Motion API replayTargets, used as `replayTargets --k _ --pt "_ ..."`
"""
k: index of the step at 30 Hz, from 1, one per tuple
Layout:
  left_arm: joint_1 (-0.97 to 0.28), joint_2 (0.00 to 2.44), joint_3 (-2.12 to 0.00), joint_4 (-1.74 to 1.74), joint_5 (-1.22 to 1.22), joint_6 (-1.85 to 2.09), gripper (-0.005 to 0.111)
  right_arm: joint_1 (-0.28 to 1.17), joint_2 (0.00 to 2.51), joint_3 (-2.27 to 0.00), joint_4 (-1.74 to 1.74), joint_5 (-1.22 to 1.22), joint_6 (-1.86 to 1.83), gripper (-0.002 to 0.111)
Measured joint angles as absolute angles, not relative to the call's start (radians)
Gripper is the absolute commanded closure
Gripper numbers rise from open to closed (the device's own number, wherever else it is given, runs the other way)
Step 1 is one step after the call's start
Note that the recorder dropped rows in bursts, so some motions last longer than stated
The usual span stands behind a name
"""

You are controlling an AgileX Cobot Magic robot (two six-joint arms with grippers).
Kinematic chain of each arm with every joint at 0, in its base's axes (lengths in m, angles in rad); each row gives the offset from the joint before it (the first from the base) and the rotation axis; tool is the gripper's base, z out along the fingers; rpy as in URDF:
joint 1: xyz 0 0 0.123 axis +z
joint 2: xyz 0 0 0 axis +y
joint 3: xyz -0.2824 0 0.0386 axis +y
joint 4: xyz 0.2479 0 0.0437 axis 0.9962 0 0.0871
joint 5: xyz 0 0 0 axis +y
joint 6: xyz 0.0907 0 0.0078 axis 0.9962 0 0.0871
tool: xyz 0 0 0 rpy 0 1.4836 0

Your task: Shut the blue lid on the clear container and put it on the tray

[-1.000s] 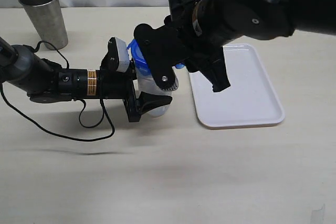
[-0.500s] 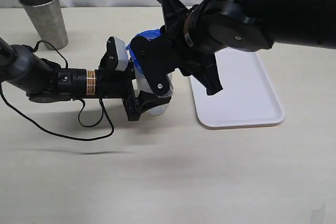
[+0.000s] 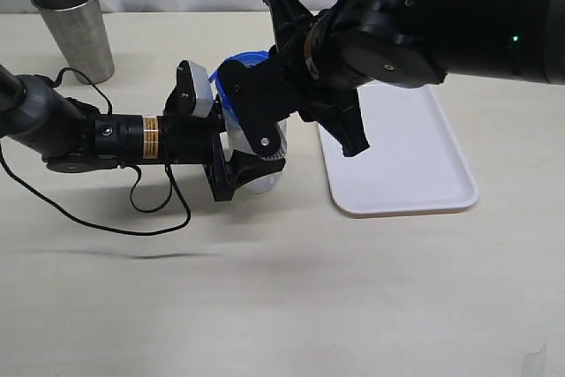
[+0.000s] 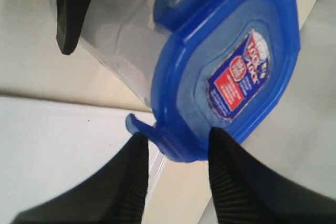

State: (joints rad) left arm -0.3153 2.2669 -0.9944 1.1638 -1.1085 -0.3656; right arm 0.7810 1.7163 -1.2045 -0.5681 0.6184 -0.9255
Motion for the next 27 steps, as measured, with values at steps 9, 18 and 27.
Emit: replayTargets --k 9,18,27 --pt "-0.305 2.267 -0.994 1.162 -1.108 -0.372 0.107 0.771 1.733 -1.208 -0.528 0.562 -0.880 0.079" --pt "-0.303 2.267 -0.994 1.167 -1.108 -0.370 0.107 0.766 1.724 -1.161 -0.528 0.498 -0.880 0.085" --pt "-0.303 2.267 -0.994 1.170 -1.110 -0.363 0.107 0.761 1.708 -1.153 -0.492 0.487 -0.872 0.070"
